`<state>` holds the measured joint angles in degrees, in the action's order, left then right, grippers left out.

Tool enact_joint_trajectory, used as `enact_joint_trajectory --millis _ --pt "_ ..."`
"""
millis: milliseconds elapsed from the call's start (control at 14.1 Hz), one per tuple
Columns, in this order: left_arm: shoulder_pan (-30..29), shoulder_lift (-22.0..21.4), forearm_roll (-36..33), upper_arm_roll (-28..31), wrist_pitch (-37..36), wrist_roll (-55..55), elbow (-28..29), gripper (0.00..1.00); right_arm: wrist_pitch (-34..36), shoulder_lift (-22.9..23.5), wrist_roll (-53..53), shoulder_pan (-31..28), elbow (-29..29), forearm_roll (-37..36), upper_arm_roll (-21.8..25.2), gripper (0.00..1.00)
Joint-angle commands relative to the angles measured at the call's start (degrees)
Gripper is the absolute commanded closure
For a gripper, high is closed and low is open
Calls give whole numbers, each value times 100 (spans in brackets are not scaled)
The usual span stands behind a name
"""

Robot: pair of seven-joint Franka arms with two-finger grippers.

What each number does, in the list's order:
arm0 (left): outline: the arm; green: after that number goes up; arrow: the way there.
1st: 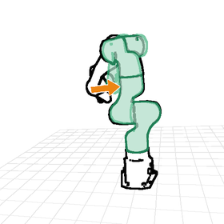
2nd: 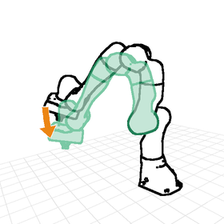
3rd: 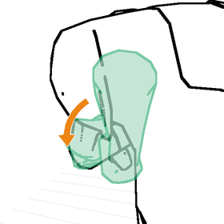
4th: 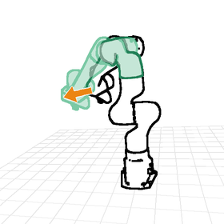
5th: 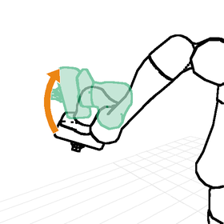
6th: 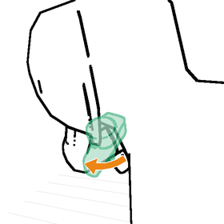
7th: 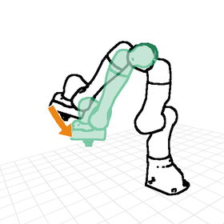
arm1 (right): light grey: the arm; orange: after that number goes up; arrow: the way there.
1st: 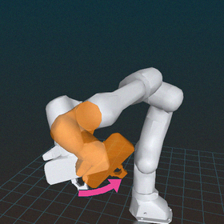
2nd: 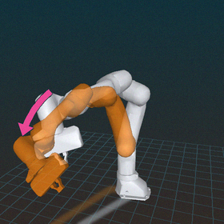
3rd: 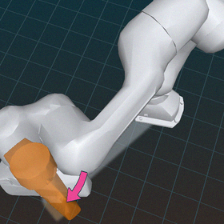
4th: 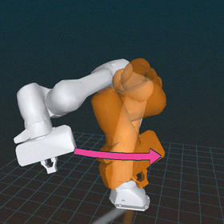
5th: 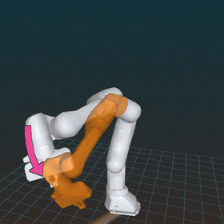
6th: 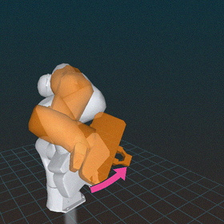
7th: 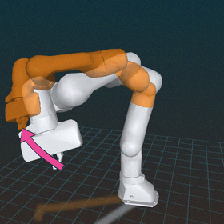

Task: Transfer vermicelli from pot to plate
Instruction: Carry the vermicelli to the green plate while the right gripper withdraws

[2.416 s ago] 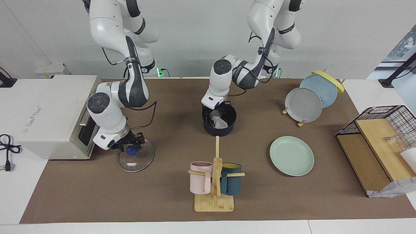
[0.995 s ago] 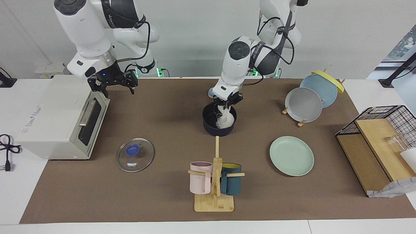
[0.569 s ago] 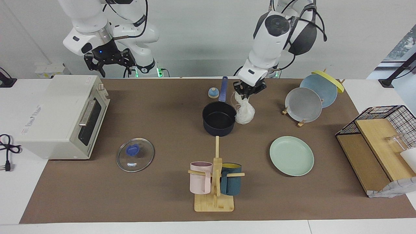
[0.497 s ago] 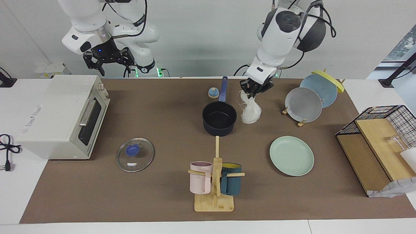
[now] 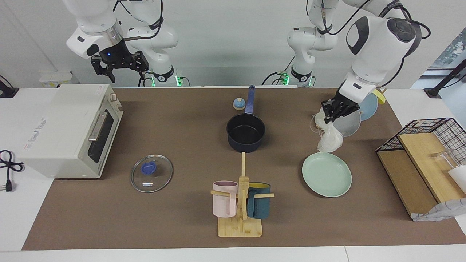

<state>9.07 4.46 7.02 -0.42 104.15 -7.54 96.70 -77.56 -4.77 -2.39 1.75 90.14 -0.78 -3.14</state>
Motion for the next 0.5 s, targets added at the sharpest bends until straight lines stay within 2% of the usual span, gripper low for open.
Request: enact_joint_trajectory --millis 0,284,426 --pt "-265 449 115 -55 797 489 68 100 284 -41 107 -87 65 7 -72 0" --pt "-266 872 115 -63 1782 534 305 100 126 353 388 -200 -180 -28 94 0" --pt "-257 890 115 -63 2151 570 602 100 48 573 388 -306 -207 -45 95 0"
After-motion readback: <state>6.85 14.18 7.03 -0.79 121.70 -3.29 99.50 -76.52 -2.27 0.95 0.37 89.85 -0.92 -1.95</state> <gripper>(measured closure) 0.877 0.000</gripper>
